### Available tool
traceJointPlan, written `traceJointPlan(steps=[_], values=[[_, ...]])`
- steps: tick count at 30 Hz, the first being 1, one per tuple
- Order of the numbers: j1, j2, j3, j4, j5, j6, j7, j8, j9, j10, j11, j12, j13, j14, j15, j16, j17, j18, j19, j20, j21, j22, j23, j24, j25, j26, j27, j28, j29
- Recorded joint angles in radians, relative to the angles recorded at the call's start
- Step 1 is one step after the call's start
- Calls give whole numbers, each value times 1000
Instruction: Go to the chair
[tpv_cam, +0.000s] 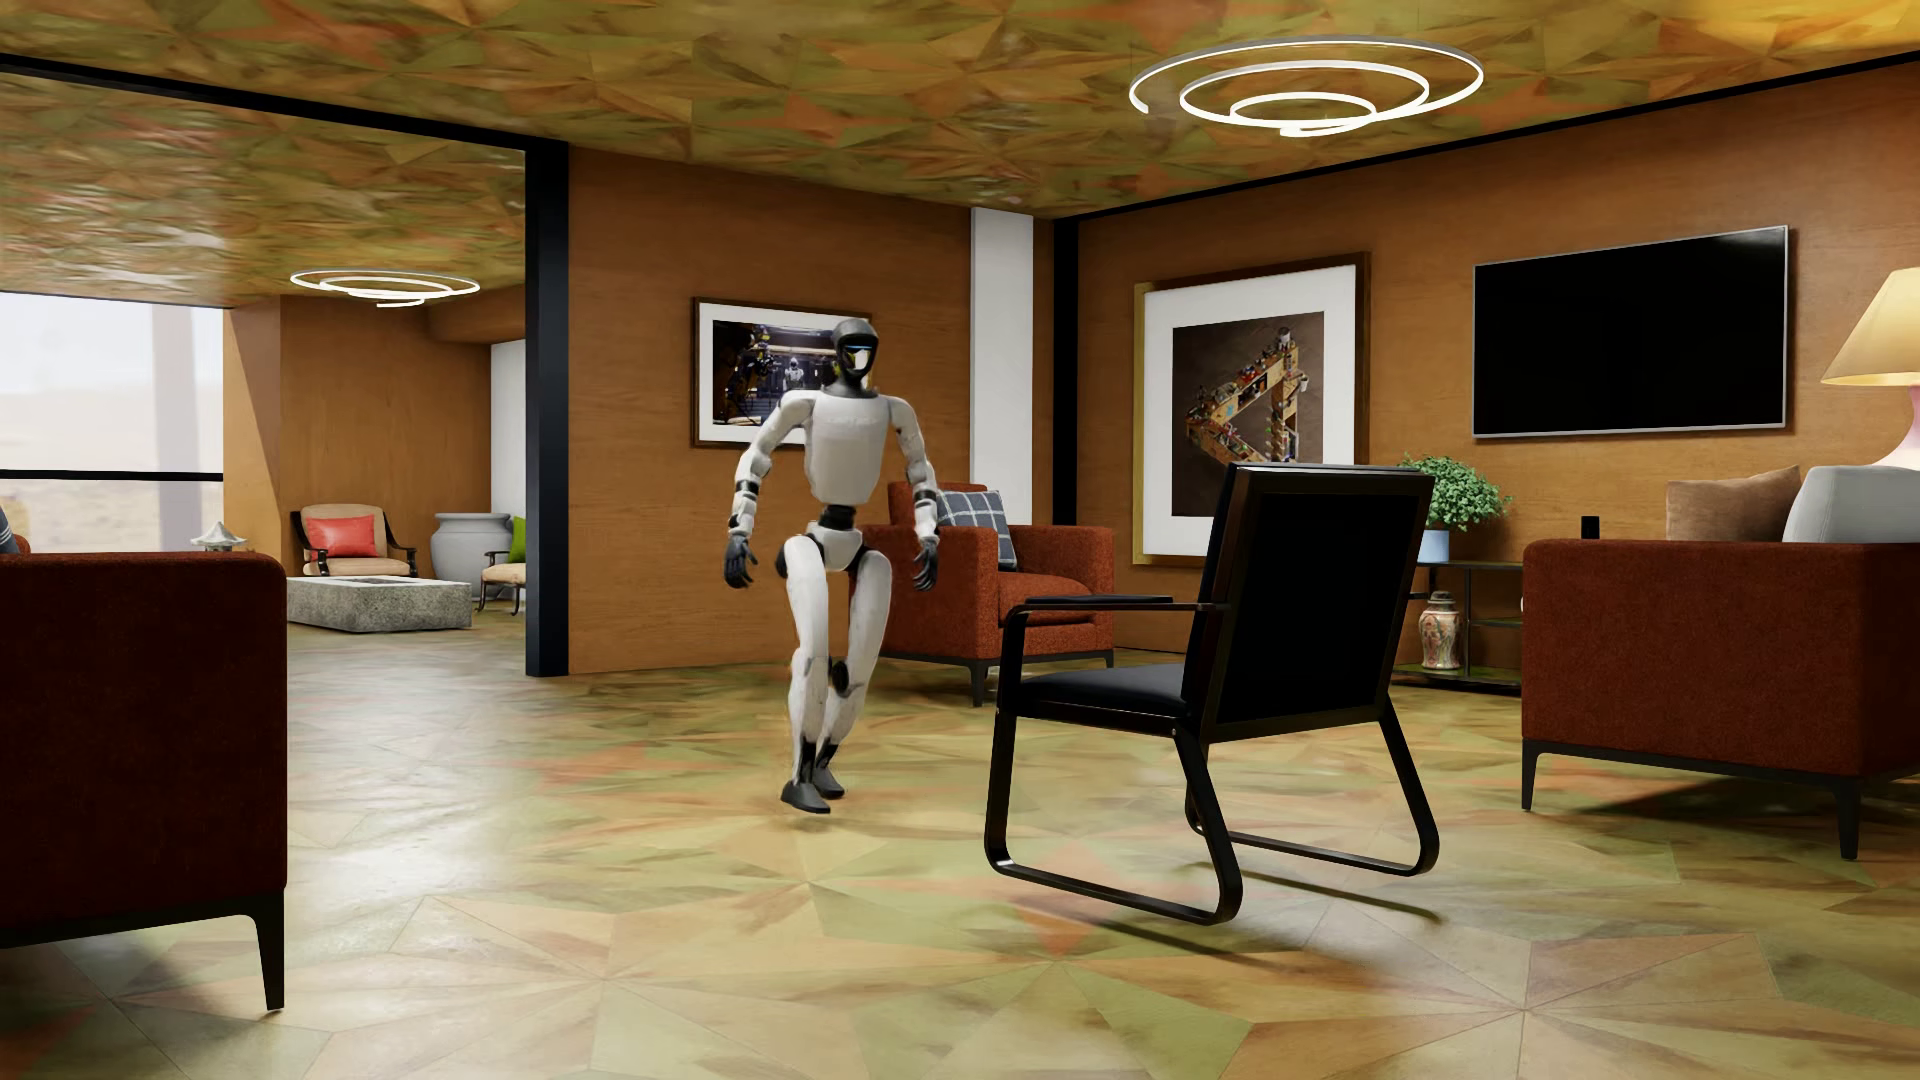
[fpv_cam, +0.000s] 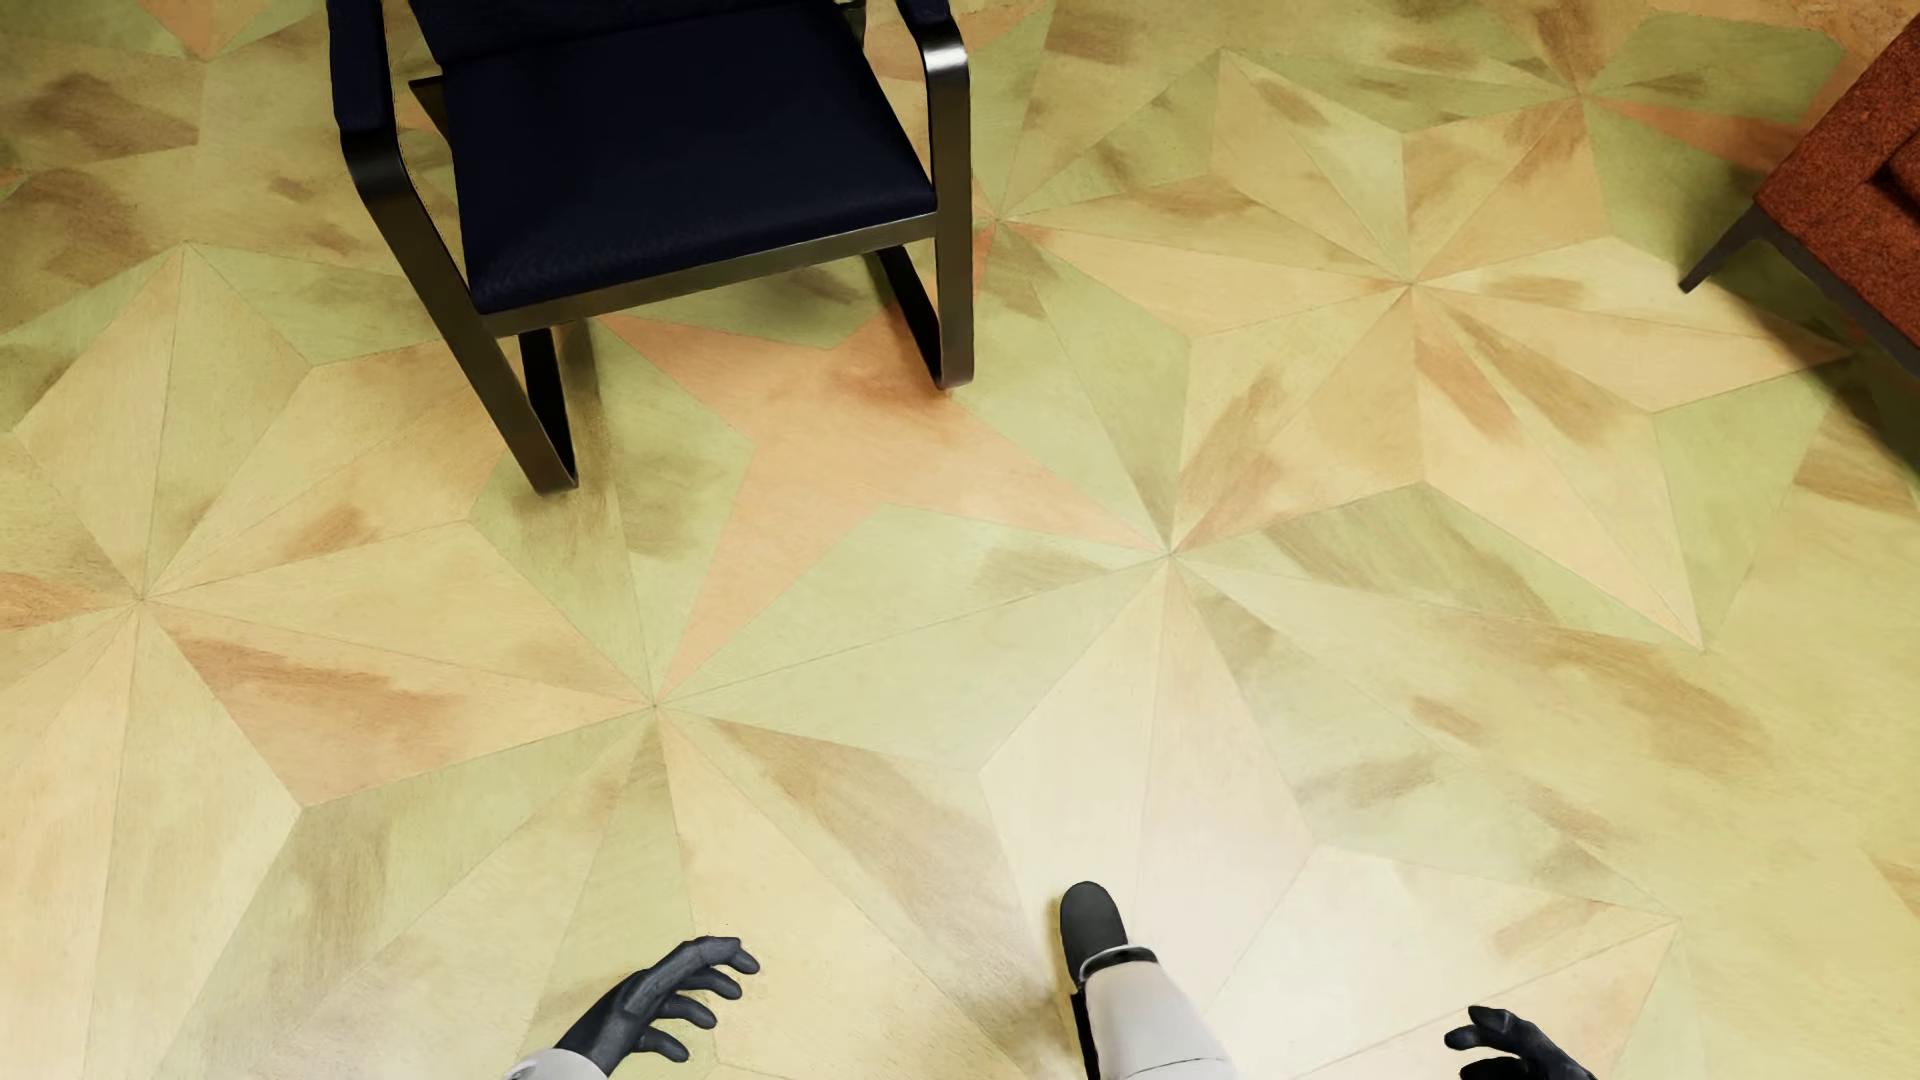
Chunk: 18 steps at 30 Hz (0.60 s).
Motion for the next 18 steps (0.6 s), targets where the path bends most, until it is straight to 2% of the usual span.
traceJointPlan(steps=[2,4,6,9,10,12,15,18], values=[[60,-4,-38,18,-17,-12,0,0,10,20,27,6,-64,-45,38,-2,-1,0,0,-18,-89,46,-63,0,0,0,0,0,0],[117,48,-38,22,-36,-29,0,0,-6,40,65,9,-84,-55,-28,-22,11,0,0,-51,-117,101,-69,0,0,0,0,0,0],[164,142,-19,29,-56,-47,0,0,-45,59,63,31,-70,-38,-71,-50,20,0,0,-68,-96,137,-50,0,0,0,0,0,0],[168,226,129,51,1,-5,0,0,-85,198,79,113,-50,122,14,-112,43,0,0,-27,54,199,122,0,0,0,0,0,0],[136,259,173,49,17,13,0,0,-95,288,81,145,-51,208,-2,-133,51,0,0,-14,107,232,196,0,0,0,0,0,0],[-1,360,204,44,22,40,0,0,-101,551,54,192,-45,363,-73,-152,65,0,0,-36,179,295,311,0,0,0,0,0,0],[-185,508,212,61,26,57,0,0,-53,875,47,201,1,369,-190,-118,76,0,0,-106,213,322,296,0,0,0,0,0,0],[-315,616,238,85,14,31,0,0,-28,816,43,223,35,442,-273,-97,94,0,0,-46,229,347,269,0,0,0,0,0,0]])
